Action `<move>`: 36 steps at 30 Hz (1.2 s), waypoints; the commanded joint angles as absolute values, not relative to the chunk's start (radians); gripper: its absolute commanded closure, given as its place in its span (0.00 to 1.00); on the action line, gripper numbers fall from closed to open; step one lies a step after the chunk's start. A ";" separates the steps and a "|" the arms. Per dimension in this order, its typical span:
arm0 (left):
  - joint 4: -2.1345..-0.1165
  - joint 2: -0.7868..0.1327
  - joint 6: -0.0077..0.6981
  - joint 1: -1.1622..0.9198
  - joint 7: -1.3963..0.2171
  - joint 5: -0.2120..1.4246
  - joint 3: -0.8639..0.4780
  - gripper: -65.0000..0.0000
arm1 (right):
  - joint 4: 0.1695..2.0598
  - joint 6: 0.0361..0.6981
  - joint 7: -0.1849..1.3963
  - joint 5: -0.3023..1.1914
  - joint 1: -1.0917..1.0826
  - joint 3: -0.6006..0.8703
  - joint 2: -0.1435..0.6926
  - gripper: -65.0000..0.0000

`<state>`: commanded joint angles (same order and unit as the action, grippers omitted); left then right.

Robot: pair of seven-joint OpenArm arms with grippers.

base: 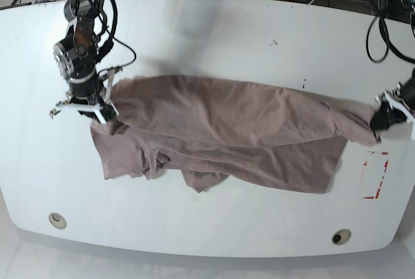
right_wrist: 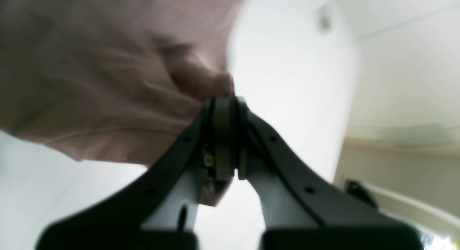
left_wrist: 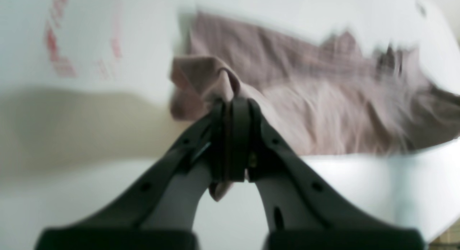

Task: Layout the t-shirt on the table in an organized manner, then fold the t-shirt properly
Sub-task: 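Lower the stretched shirt onto the table and open both grippers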

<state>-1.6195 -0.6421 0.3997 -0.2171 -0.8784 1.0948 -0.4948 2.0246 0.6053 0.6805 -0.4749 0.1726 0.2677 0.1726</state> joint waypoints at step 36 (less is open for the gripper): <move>-1.620 -0.650 0.394 -0.458 -0.949 1.052 -0.582 0.32 | 2.012 0.598 0.680 -0.472 0.343 0.280 0.082 0.21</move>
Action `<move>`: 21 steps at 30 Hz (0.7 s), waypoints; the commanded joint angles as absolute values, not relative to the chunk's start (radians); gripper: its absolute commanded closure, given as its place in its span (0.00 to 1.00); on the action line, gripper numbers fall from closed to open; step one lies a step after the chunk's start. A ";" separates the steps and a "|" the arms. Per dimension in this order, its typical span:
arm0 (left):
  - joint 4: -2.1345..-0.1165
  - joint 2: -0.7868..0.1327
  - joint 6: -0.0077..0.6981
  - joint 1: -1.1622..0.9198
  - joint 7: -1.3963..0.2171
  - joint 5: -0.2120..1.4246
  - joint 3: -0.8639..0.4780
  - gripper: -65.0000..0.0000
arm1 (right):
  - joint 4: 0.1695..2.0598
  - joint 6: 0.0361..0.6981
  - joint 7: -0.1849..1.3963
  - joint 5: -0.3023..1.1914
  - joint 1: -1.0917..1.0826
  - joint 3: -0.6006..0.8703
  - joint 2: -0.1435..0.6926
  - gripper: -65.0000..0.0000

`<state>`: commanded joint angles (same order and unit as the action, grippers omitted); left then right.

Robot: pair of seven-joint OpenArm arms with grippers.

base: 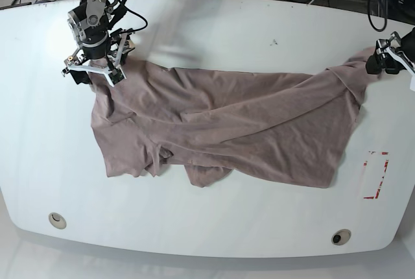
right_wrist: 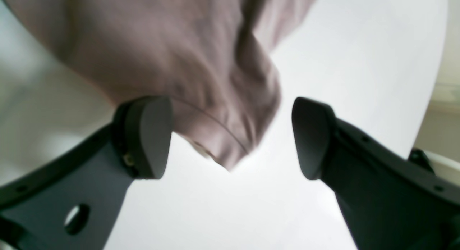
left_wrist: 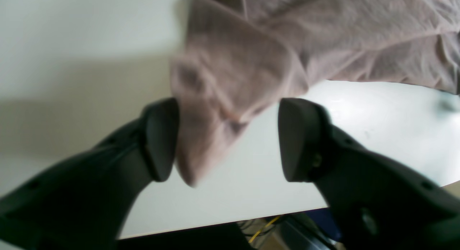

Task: Layout the t-shirt on the table in an organized manner, then fold the t-shirt properly
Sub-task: 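Lower the stretched shirt onto the table and open both grippers, then move the right gripper along the shirt edge toward the hem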

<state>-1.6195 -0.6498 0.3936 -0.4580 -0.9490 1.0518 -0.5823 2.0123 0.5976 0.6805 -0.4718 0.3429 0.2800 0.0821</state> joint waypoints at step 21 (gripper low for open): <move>-1.618 -0.644 0.398 -0.294 -0.944 0.880 -0.591 0.31 | 1.767 0.605 0.661 -0.300 -0.059 0.409 0.058 0.21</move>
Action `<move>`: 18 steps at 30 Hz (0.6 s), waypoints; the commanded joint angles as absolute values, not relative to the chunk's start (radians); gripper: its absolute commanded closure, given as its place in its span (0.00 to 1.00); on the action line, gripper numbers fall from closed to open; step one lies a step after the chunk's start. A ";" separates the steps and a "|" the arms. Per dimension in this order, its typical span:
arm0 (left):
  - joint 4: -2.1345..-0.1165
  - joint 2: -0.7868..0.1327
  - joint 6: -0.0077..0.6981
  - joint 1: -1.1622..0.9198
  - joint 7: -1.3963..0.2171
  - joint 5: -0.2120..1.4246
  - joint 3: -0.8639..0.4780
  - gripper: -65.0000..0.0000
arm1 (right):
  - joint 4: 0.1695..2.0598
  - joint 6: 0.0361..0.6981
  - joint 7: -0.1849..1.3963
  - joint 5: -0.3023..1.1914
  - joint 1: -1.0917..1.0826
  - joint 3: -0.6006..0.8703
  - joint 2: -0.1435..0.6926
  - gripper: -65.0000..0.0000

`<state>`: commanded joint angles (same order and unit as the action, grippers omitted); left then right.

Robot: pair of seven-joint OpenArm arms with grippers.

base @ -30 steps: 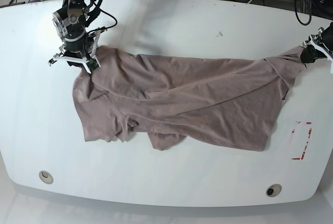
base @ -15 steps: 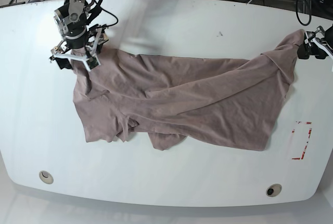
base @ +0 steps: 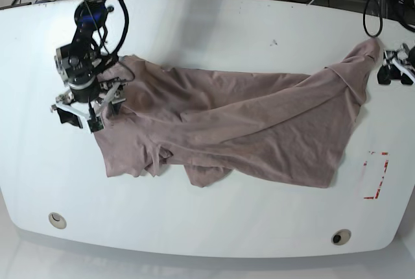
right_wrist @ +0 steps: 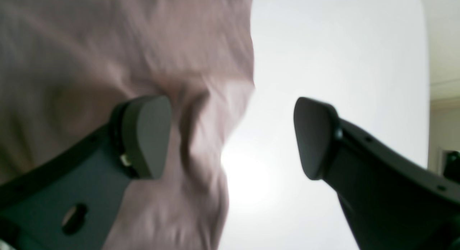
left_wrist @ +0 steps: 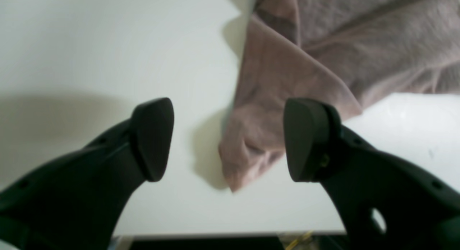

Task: Layout the t-shirt on the table in an organized manner, then fold the t-shirt properly
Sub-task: 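Move the right gripper along the shirt edge toward the hem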

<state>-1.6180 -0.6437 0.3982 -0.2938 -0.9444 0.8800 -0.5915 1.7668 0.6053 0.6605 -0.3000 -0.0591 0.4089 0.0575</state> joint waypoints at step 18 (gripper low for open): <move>-1.621 -0.607 0.398 -0.251 -0.944 0.880 -0.587 0.31 | 1.086 0.605 0.615 -0.139 -0.526 0.581 0.242 0.21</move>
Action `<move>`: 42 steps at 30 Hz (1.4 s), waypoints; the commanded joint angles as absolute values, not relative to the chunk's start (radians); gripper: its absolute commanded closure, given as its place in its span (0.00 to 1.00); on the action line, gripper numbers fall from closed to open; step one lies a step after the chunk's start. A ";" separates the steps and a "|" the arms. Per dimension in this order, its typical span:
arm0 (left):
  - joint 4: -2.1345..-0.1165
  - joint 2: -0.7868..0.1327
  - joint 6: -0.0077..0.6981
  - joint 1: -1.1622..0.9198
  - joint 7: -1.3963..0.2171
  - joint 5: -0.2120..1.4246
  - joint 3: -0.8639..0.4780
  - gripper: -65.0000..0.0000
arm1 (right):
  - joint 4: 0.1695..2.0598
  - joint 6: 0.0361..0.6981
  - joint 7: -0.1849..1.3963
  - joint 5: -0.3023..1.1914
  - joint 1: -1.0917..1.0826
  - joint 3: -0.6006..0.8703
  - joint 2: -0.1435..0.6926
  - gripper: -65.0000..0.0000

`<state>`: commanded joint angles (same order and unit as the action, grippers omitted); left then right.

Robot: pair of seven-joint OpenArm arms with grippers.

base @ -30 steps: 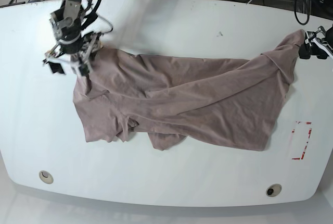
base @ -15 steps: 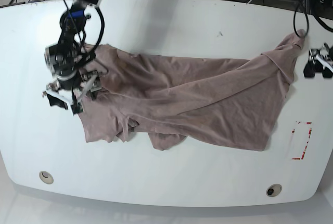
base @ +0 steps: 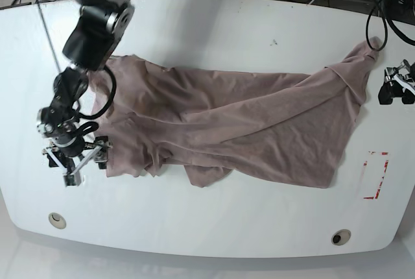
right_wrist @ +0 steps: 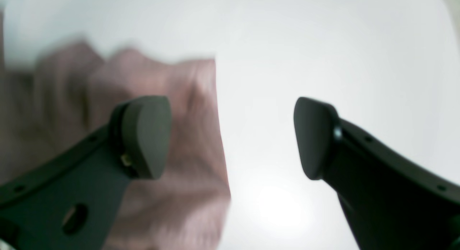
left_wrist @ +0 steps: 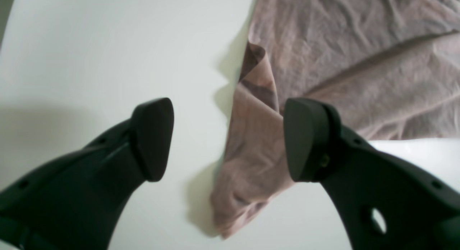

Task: Layout the t-shirt on the table in an organized manner, then fold the t-shirt properly
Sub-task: 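Move the right gripper along the shirt edge toward the hem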

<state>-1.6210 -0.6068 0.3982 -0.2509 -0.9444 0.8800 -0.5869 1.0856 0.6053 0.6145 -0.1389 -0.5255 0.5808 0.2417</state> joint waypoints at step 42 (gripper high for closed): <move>-1.623 -0.576 0.398 -0.209 -0.946 0.817 -0.533 0.31 | 0.915 0.698 0.638 0.220 -0.343 0.469 0.278 0.21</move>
<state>-1.6226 -0.5762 0.3982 -0.2094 -0.9459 0.8170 -0.5332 0.9152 0.6981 0.6375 0.2202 -0.3429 0.4687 0.2785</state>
